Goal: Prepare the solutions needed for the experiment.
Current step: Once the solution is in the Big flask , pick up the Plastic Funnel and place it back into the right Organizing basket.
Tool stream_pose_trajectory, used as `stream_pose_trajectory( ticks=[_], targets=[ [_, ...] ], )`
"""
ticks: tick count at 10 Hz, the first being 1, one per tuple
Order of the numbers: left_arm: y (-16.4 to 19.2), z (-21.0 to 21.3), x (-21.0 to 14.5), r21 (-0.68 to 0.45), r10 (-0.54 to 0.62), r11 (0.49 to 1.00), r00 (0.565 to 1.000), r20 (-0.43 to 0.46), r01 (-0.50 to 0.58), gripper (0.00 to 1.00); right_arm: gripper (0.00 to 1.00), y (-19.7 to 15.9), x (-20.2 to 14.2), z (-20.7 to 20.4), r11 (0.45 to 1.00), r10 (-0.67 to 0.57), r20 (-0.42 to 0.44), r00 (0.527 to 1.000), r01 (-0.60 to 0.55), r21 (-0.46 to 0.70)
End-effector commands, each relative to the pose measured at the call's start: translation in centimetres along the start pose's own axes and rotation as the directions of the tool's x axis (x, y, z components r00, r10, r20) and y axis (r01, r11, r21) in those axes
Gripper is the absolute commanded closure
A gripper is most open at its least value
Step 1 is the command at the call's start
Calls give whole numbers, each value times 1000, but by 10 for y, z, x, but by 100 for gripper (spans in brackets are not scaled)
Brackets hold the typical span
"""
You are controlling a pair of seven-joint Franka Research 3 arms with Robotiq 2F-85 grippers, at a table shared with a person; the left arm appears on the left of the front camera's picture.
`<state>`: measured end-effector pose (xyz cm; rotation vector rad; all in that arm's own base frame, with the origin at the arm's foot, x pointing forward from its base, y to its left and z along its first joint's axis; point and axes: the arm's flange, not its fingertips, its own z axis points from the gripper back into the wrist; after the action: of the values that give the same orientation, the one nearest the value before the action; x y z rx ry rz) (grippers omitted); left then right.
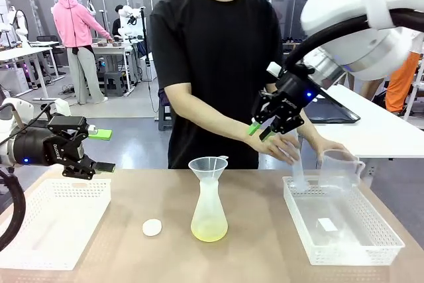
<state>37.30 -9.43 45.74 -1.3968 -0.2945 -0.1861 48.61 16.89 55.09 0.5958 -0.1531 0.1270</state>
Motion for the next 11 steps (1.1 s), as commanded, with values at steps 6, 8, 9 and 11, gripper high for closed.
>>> stream_pose_trajectory(
  ticks=[6,8,9,11],
  targets=[
    [-1,0,1,-17,-1,1000,1000,0,1,0,54,18,0,1,993,-100,-22,995,98,-68],
    [-1,0,1,-17,-1,1000,1000,0,1,0,34,20,1,0,995,-85,-24,996,84,-56],
    [-1,0,1,-17,-1,1000,1000,0,1,0,34,14,1,-4,997,-67,-12,998,66,-38],
    [-1,0,1,-17,-1,1000,1000,0,1,0,34,14,1,-4,997,-67,-12,998,66,-38]
  ],
)
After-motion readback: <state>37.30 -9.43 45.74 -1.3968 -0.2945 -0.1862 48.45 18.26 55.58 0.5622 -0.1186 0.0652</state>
